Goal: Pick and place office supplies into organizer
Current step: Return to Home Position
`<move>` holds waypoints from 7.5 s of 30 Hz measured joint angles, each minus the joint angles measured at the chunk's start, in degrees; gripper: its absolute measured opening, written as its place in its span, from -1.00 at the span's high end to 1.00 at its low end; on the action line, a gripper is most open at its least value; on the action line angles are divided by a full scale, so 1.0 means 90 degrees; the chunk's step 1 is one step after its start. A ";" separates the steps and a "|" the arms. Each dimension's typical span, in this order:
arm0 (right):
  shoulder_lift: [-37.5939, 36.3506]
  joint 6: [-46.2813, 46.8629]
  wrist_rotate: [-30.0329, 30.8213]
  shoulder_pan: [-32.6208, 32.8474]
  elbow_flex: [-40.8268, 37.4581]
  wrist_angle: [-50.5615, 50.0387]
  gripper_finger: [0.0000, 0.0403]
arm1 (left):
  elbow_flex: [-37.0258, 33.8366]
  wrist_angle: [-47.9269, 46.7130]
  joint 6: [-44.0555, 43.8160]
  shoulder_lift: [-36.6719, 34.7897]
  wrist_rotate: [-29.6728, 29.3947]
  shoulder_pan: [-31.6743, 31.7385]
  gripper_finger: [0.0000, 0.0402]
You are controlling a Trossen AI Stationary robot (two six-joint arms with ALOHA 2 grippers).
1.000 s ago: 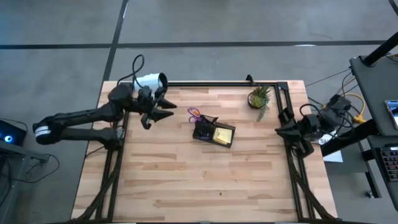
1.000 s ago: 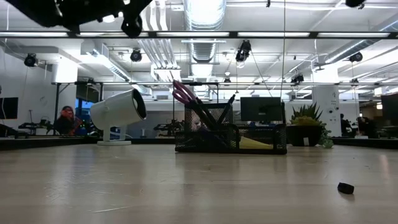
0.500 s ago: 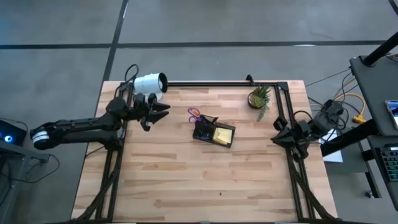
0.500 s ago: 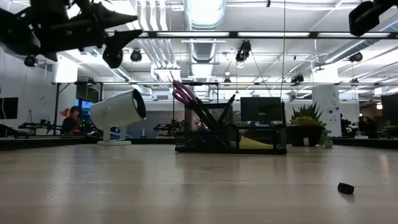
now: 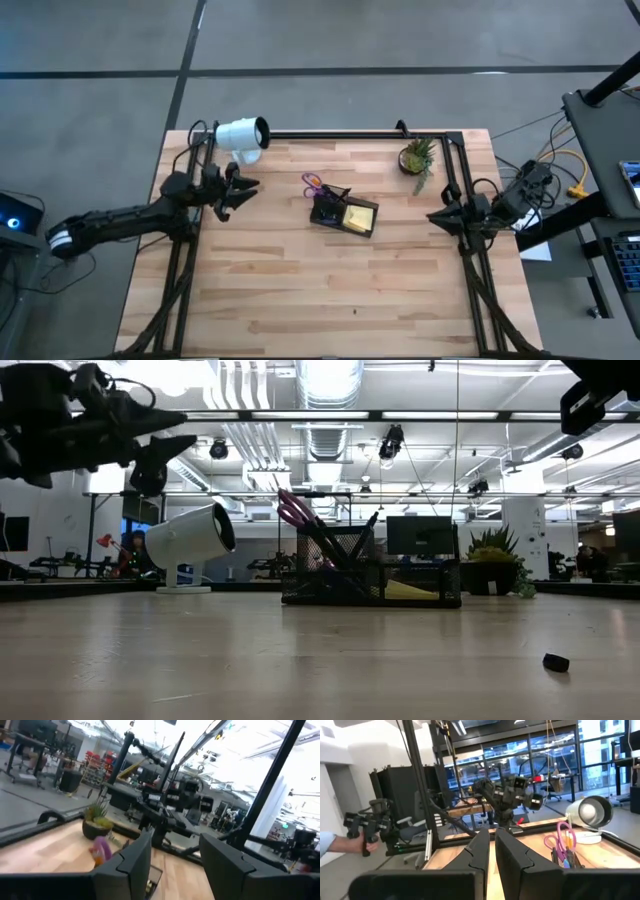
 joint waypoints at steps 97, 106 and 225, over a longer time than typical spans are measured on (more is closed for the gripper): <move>0.0281 -0.0007 -0.0049 -0.2671 -0.1154 0.0256 0.89 | -0.0029 -0.3971 0.0005 -0.3168 -0.0153 -0.2786 0.24; 0.0279 0.0022 -0.0056 -0.2671 -0.1154 0.0259 0.89 | -0.0029 -0.3951 0.0007 -0.3066 -0.0148 -0.2841 0.24; 0.0000 -0.1294 -0.4053 -0.4303 -0.1156 0.0200 0.89 | -0.0028 -0.3949 0.0007 -0.2760 -0.0127 -0.2844 0.24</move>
